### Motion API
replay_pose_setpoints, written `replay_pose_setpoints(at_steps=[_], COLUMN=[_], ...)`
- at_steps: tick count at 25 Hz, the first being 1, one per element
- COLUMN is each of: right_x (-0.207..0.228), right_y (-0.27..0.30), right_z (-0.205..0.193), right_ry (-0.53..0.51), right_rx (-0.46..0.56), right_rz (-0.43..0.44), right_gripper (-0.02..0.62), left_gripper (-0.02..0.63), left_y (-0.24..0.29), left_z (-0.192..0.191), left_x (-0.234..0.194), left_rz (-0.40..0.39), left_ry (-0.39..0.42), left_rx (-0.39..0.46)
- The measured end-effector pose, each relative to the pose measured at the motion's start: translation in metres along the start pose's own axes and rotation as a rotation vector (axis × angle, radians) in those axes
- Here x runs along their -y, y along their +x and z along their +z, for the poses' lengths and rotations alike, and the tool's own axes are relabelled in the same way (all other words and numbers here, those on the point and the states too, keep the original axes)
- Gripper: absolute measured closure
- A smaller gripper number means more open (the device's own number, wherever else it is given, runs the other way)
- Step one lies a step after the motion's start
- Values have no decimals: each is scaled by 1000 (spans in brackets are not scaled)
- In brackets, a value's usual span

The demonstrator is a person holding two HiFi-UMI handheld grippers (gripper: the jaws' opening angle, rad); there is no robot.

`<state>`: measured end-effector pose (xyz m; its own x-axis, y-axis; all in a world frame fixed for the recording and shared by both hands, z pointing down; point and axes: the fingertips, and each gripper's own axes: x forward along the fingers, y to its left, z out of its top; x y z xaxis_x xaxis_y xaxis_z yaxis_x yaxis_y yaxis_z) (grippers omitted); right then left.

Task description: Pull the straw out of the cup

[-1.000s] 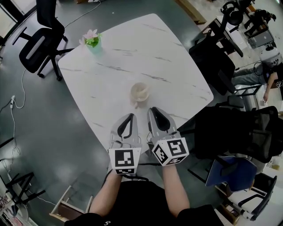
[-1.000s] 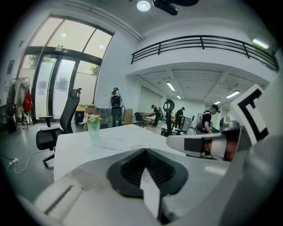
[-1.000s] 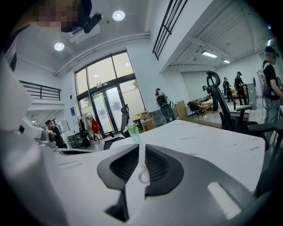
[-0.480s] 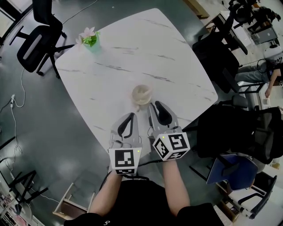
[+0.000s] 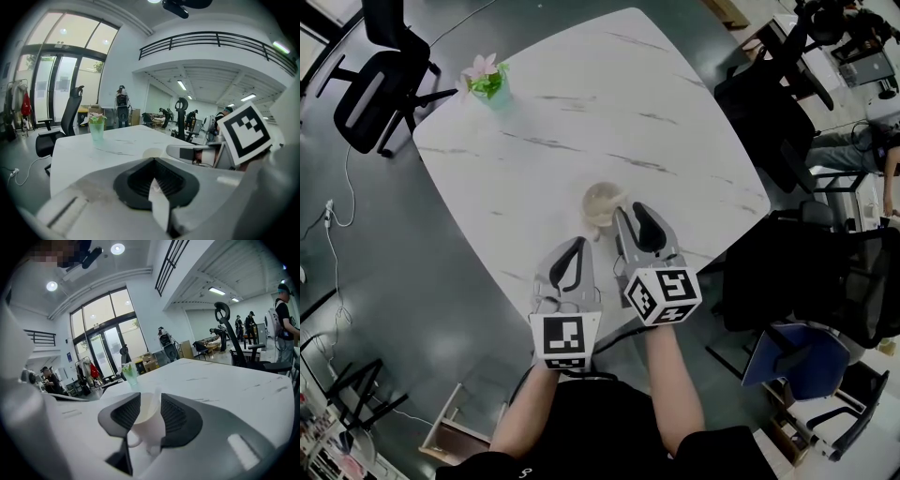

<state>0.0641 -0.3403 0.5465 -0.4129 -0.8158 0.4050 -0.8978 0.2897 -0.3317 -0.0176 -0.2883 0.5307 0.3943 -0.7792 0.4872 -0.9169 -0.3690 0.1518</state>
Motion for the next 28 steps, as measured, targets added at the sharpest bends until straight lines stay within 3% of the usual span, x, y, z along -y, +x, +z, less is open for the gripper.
replay_pose_setpoints(at_steps=[12, 23, 28], right_x=[11, 6, 5], right_y=[24, 31, 30], right_z=[-5, 0, 3], right_ry=[27, -26, -63], right_rx=[14, 35, 36], right_rz=[-9, -3, -3], right_gripper=[454, 462, 529], left_gripper=[604, 604, 604], left_y=[8, 6, 2], left_z=[-7, -5, -3], left_x=[-2, -4, -5], left_rz=[-8, -12, 0], left_ry=[4, 6, 3], left_rx=[-27, -26, -20])
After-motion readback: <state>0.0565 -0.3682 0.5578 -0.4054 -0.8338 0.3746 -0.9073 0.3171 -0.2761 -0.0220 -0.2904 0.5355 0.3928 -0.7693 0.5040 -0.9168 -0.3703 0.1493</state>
